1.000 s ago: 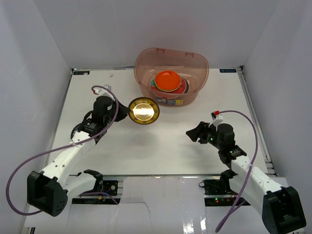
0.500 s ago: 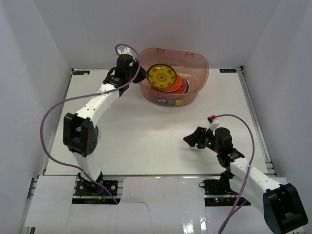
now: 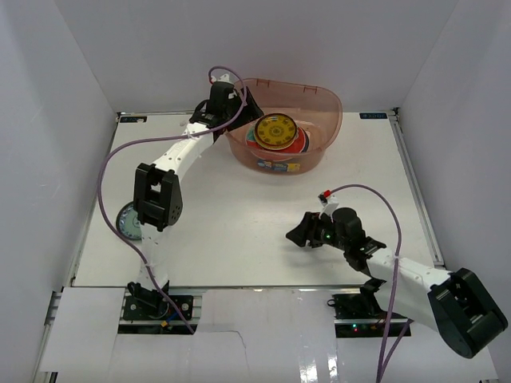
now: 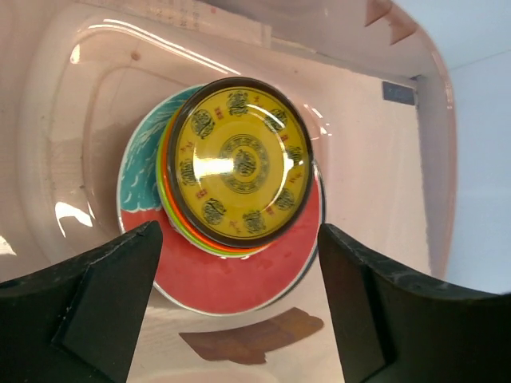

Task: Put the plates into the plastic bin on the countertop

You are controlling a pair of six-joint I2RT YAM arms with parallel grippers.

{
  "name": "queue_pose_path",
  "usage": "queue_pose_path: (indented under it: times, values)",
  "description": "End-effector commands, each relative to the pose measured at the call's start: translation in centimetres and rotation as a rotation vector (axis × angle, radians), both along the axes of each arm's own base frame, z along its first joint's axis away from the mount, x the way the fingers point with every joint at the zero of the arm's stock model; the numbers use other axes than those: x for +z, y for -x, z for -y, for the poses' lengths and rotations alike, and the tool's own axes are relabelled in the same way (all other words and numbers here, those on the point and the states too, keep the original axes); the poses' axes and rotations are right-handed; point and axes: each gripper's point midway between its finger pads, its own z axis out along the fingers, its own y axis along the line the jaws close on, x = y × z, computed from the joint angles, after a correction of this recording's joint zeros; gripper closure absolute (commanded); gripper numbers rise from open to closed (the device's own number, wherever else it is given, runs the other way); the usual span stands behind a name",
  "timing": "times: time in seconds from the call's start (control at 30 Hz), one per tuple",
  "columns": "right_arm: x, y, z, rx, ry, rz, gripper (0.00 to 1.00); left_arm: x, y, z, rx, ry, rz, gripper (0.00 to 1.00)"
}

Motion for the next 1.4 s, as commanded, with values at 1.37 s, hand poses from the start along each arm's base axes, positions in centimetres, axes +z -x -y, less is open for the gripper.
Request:
queue_pose_path:
  times: [1.37]
  values:
    - [-4.3, -5.5, -43.4, 0.34, -0.015, -0.104, 0.47, 14.0, 35.4, -14.1, -0.107, 0.041, 0.448, 0.02]
